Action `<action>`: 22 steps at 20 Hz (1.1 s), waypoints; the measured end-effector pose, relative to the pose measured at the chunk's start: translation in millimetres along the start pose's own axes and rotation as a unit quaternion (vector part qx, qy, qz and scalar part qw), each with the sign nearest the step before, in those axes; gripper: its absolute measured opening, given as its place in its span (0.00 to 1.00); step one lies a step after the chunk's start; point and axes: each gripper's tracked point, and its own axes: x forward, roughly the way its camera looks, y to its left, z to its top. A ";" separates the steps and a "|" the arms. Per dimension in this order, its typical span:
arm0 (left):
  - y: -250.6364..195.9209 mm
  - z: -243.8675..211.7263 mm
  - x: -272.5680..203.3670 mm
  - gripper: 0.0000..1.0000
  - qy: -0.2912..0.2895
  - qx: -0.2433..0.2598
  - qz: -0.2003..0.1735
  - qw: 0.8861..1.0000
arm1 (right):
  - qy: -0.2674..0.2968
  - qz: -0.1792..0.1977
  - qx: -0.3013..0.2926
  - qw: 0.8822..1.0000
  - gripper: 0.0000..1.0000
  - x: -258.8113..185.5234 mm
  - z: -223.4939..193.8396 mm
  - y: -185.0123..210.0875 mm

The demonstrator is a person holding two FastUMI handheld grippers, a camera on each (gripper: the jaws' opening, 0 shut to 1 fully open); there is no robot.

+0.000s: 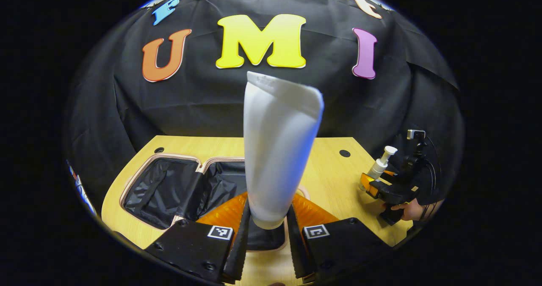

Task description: First open the suitcase, pack the skin care products into it, and then close the suitcase.

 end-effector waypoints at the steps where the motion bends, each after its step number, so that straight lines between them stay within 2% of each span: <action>1: 6.7 -1.7 -2.5 0.47 0.003 -0.003 0.005 1.000 | 0.007 0.000 0.002 1.000 0.69 2.8 -2.6 0.9; 2: 21.2 -11.7 -4.3 0.47 0.007 -0.003 0.012 1.000 | 0.012 -0.003 0.000 1.000 0.69 5.1 -5.5 -0.9; 4: 34.3 -15.5 -3.6 0.46 0.013 -0.007 0.016 1.000 | 0.015 -0.004 -0.007 1.000 0.58 5.8 -8.3 -1.3; 6: 48.5 -18.2 -2.0 0.47 0.019 -0.005 0.018 1.000 | 0.023 -0.002 -0.009 1.000 0.51 0.3 -9.4 -0.5; 9: 70.5 -17.7 6.4 0.47 0.018 -0.005 0.008 1.000 | 0.036 0.003 -0.013 0.999 0.48 -18.4 -7.3 0.3; 12: 86.3 -26.0 22.0 0.47 0.031 -0.022 -0.019 0.999 | 0.030 0.008 -0.016 0.999 0.48 -55.8 13.9 2.0; 14: 89.3 -40.0 38.3 0.47 0.053 -0.029 -0.050 0.997 | 0.027 0.006 0.013 1.000 0.48 -87.8 29.2 2.4; 16: 90.9 -49.2 59.3 0.47 0.075 -0.033 -0.064 0.995 | 0.022 0.012 0.043 0.999 0.48 -123.5 46.3 9.5; 20: 101.2 -84.2 95.2 0.47 0.138 -0.073 -0.083 0.984 | -0.004 0.011 0.041 0.999 0.48 -193.5 79.7 21.2; 22: 108.0 -100.9 110.0 0.46 0.173 -0.083 -0.076 0.979 | -0.013 0.009 0.038 0.999 0.48 -222.5 92.1 29.2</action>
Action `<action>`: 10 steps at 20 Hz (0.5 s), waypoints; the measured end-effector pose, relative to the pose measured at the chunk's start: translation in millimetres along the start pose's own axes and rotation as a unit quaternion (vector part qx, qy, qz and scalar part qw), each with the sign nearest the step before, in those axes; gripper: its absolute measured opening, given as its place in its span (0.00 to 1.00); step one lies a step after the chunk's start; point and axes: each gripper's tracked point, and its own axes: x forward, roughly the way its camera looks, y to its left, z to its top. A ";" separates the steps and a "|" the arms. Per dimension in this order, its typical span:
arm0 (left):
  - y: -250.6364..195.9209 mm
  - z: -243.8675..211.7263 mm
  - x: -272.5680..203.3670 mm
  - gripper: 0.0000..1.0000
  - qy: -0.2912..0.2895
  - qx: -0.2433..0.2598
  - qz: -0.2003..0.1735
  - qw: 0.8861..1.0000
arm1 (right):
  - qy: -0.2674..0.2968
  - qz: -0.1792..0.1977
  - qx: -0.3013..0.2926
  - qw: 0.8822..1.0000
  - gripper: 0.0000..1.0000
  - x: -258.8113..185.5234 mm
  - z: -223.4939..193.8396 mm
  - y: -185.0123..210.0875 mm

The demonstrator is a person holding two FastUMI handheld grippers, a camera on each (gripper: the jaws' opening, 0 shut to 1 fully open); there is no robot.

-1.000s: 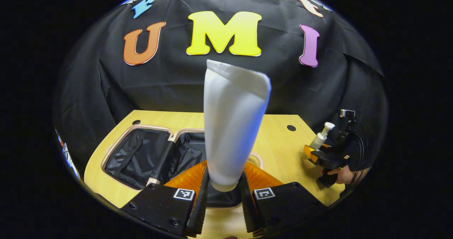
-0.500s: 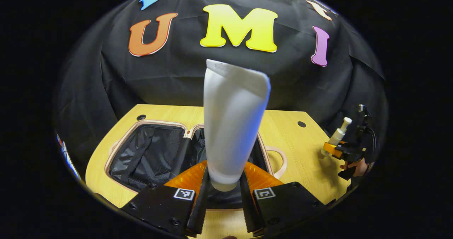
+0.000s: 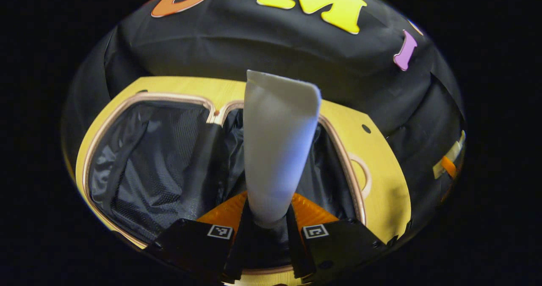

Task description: First open the suitcase, pack the skin care products into it, and then close the suitcase.

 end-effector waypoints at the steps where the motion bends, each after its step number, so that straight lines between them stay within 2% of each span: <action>1: 3.5 -3.7 6.4 0.45 0.018 -0.009 0.002 1.000 | -0.004 -0.001 0.000 1.000 0.48 -12.8 6.1 6.2; 3: 8.7 -11.4 12.5 0.45 0.051 -0.028 0.014 0.998 | -0.011 0.002 -0.005 1.000 0.48 -34.3 13.9 22.0; 4: 11.7 -14.6 17.0 0.52 0.070 -0.033 0.021 0.997 | -0.010 0.009 -0.004 1.000 0.48 -44.4 14.3 32.2; 5: 12.0 -10.0 19.5 0.45 0.078 -0.037 0.025 0.996 | -0.007 0.019 -0.004 1.000 0.48 -51.4 15.2 45.8; 10: 19.9 -8.3 30.2 0.45 0.173 -0.045 0.062 0.982 | -0.004 0.071 -0.032 0.997 0.48 -66.5 17.8 112.4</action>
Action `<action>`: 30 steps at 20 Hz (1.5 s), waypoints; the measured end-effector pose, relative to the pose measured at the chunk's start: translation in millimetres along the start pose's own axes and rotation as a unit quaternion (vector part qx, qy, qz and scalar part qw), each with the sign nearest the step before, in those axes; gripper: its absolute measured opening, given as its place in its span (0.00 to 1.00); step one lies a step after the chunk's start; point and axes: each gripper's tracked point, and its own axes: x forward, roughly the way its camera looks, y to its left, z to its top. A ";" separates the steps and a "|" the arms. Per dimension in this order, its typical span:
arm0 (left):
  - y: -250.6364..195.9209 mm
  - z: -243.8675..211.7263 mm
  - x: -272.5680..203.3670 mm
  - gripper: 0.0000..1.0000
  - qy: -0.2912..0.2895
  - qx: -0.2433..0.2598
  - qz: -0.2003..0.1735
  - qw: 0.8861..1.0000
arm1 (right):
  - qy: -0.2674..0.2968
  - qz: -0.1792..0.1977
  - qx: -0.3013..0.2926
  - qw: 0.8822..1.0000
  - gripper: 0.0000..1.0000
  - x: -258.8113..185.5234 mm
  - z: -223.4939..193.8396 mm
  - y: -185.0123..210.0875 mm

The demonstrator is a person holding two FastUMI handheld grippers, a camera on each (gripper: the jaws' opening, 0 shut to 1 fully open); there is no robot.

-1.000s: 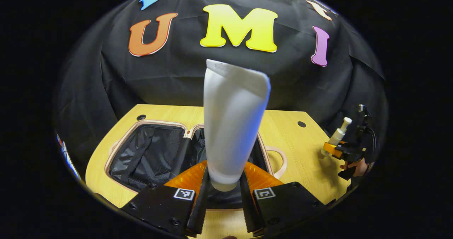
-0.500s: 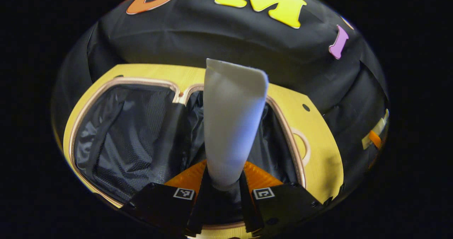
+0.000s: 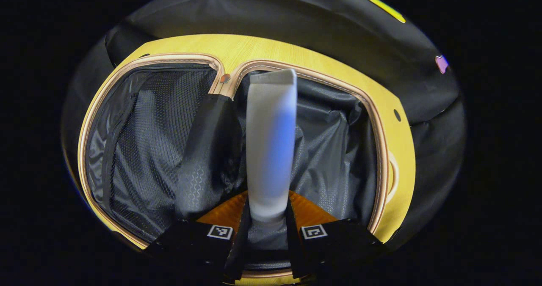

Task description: First open the suitcase, pack the skin care products into it, and then close the suitcase.

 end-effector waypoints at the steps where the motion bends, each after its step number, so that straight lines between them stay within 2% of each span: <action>1: 1.1 -1.1 4.2 0.45 0.013 0.006 0.003 1.000 | 0.000 0.008 -0.007 1.000 0.48 0.8 2.1 12.6; 4: 0.1 -5.9 9.7 0.46 0.039 0.026 0.013 0.999 | -0.002 0.028 -0.025 0.999 0.46 0.8 4.7 42.6; 5: 0.5 -6.7 10.7 0.39 0.043 0.032 0.013 0.998 | 0.000 0.034 -0.034 0.999 0.48 1.3 4.4 52.7; 6: -2.3 -8.1 9.0 0.54 0.046 0.033 0.006 0.998 | 0.006 0.042 -0.041 0.998 0.48 5.4 2.7 63.3; 7: -5.3 -11.6 6.7 0.42 0.048 0.028 -0.003 0.998 | 0.013 0.050 -0.048 0.998 0.47 11.7 0.1 74.0; 9: -19.5 -12.7 -9.4 0.55 0.034 0.016 -0.038 0.999 | 0.032 0.062 -0.060 0.996 0.48 25.8 -8.1 92.9; 11: -30.3 -10.5 -39.9 0.82 -0.013 0.024 -0.077 0.997 | 0.054 0.073 -0.060 0.994 0.48 42.4 -18.7 114.2; 12: -33.2 -5.6 -62.2 0.98 -0.055 0.023 -0.098 0.993 | 0.068 0.079 -0.054 0.993 0.48 52.7 -24.8 125.9; 14: -27.4 -0.7 -107.4 0.98 -0.141 0.005 -0.134 0.981 | 0.095 0.097 -0.041 0.990 0.48 73.5 -38.4 151.4; 17: 14.0 -10.8 -167.5 0.98 -0.245 -0.007 -0.132 0.961 | 0.140 0.122 -0.036 0.982 0.48 108.6 -58.9 188.9; 21: 65.3 -43.5 -230.2 0.98 -0.315 -0.029 -0.145 0.938 | 0.215 0.129 -0.025 0.968 0.48 162.9 -91.8 220.1; 24: 106.4 -68.6 -243.1 0.98 -0.326 -0.055 -0.140 0.933 | 0.286 0.111 -0.006 0.952 0.48 199.8 -134.4 226.7; 29: 167.5 -100.7 -257.2 0.98 -0.326 -0.112 -0.103 0.933 | 0.373 0.039 0.046 0.926 0.48 247.0 -184.3 214.5; 30: 177.8 -103.0 -254.9 0.98 -0.324 -0.119 -0.098 0.933 | 0.388 0.021 0.056 0.920 0.45 251.2 -189.3 211.5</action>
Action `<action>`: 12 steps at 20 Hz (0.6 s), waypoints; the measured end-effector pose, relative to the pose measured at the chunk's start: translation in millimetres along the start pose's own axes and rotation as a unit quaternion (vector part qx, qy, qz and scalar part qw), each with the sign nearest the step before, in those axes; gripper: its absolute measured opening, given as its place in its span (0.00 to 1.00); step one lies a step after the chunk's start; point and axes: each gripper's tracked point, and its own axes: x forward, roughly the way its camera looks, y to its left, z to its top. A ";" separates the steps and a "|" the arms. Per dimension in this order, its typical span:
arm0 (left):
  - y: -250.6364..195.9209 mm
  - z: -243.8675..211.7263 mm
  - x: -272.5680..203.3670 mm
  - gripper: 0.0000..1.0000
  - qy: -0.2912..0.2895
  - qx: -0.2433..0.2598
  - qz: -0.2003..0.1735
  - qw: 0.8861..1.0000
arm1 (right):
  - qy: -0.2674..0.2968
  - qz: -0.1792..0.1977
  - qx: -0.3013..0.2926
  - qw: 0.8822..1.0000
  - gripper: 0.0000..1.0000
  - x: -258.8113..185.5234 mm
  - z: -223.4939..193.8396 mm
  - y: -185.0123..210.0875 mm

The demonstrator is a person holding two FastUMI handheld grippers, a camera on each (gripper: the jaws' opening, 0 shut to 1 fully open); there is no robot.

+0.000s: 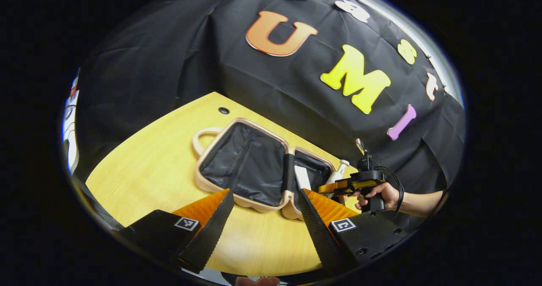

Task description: First open the suitcase, pack the skin care products into it, and then close the suitcase.

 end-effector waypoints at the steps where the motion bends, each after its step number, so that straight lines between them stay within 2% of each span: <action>1: 8.8 0.7 -0.1 0.98 -0.001 -0.001 0.007 1.000 | 0.005 -0.005 0.025 1.000 0.48 0.7 4.2 -0.1; 2: 16.3 2.7 -0.1 0.98 -0.004 0.000 0.015 1.000 | 0.018 -0.017 0.043 0.999 0.48 7.1 3.4 -0.8; 3: 21.0 5.8 -0.9 0.98 -0.008 0.001 0.021 1.000 | 0.027 -0.030 0.052 0.998 0.45 14.1 1.4 -3.0; 4: 22.8 9.2 -1.7 0.98 -0.012 0.000 0.024 1.000 | 0.033 -0.039 0.056 0.997 0.48 15.9 -1.0 -6.8; 7: 27.3 19.5 -7.3 0.98 -0.022 0.003 0.028 0.999 | 0.033 -0.059 0.059 0.996 0.45 21.2 -2.3 -8.2; 10: 37.9 22.9 -1.5 1.00 -0.020 -0.001 0.031 0.999 | 0.029 -0.069 0.062 0.995 0.50 17.9 -1.8 -6.8; 12: 49.1 26.3 4.1 0.98 -0.023 -0.017 0.031 0.999 | 0.015 -0.075 0.052 0.996 0.52 10.1 1.8 -6.7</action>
